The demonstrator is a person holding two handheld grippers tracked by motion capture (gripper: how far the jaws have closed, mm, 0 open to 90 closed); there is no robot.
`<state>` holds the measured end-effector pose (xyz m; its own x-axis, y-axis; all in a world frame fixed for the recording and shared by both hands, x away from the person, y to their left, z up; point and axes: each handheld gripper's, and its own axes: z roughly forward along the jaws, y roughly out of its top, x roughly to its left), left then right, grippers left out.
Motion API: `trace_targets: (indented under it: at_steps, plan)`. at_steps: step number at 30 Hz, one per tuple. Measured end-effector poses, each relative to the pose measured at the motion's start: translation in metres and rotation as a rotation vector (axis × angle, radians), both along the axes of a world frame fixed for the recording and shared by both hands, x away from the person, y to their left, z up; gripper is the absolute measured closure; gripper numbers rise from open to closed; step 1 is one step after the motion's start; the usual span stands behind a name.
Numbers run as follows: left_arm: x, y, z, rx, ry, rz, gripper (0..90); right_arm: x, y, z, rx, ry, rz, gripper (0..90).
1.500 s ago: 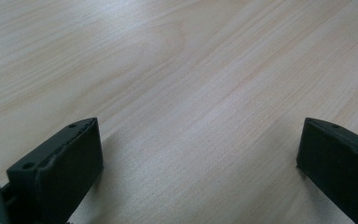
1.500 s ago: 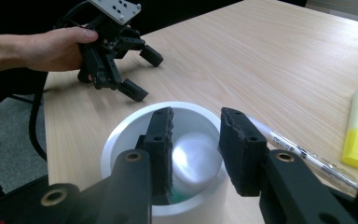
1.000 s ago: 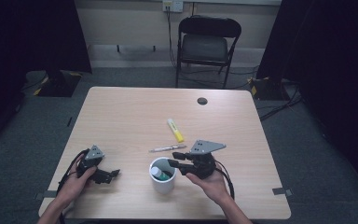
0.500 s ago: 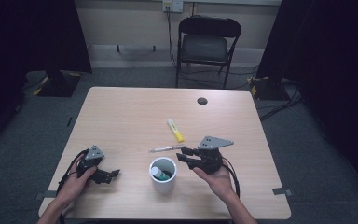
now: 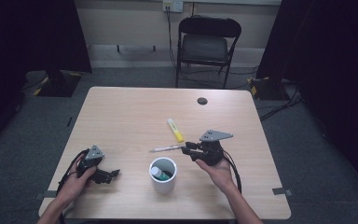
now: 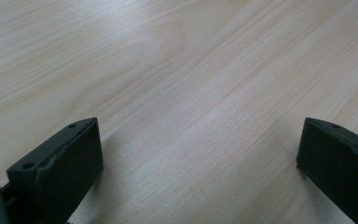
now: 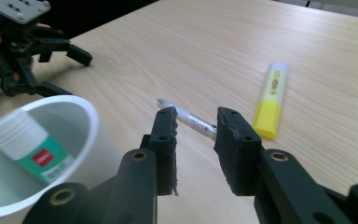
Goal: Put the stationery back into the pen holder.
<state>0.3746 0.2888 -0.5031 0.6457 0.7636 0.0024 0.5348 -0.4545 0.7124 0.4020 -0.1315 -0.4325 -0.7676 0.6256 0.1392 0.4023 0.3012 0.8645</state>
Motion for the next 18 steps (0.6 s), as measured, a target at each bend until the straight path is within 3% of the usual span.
trace_targets:
  at_steps: [7, 13, 18]
  plan:
    - [0.0, 0.0, 0.0, 0.0, 0.0, 0.0, 0.0, 0.026, 0.008, -0.014, -0.049, 0.043, -0.013, 66.3]
    - [0.0, 0.0, 0.0, -0.001, 0.0, 0.0, 0.0, 0.043, 0.013, -0.024, -0.057, 0.065, -0.039, 65.6]
    - [0.0, 0.0, 0.0, -0.001, 0.001, 0.002, 0.0, 0.051, 0.019, -0.024, -0.071, 0.049, -0.049, 64.1]
